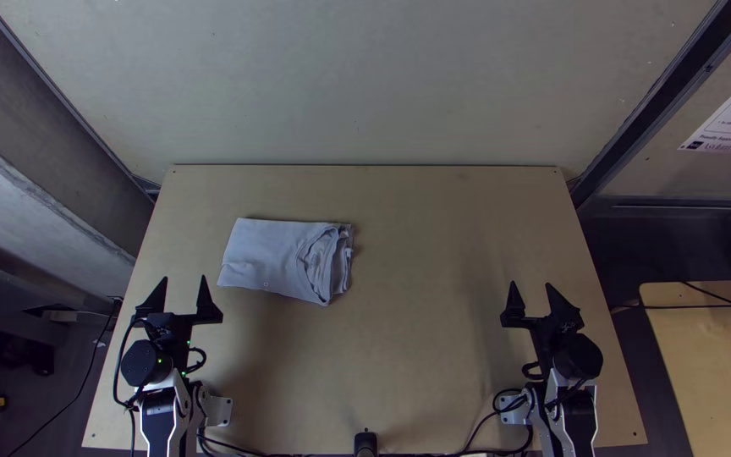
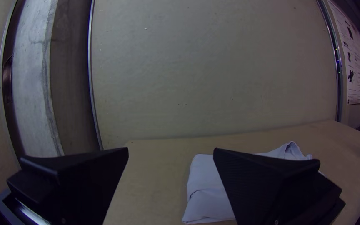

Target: Fold the t-shirt

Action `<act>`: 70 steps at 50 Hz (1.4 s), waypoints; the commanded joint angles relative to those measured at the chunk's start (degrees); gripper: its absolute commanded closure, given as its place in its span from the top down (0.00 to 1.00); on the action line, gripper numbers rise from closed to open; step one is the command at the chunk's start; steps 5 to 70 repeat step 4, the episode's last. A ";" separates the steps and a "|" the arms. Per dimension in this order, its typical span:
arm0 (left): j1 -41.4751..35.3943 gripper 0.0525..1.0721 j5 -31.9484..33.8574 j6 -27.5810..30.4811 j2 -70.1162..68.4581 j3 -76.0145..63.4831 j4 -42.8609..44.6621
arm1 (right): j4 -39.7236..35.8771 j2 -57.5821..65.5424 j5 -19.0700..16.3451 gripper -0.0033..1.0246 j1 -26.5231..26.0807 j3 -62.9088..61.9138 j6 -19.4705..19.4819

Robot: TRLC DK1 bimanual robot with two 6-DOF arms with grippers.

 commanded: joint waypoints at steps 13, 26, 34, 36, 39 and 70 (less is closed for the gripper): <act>0.23 0.96 -0.12 -0.35 -0.47 -2.72 -0.91 | 0.46 -0.43 0.30 0.96 0.18 -0.67 0.50; 0.23 0.96 -0.12 -0.35 -0.47 -2.72 -0.91 | 0.46 -0.43 0.30 0.96 0.18 -0.67 0.50; 0.23 0.96 -0.12 -0.35 -0.47 -2.72 -0.91 | 0.46 -0.43 0.30 0.96 0.18 -0.67 0.50; 0.23 0.96 -0.12 -0.35 -0.47 -2.72 -0.91 | 0.46 -0.43 0.30 0.96 0.18 -0.67 0.50; 0.23 0.96 -0.12 -0.35 -0.47 -2.72 -0.91 | 0.46 -0.43 0.30 0.96 0.18 -0.67 0.50; 0.23 0.96 -0.12 -0.35 -0.47 -2.72 -0.91 | 0.46 -0.43 0.30 0.96 0.18 -0.67 0.50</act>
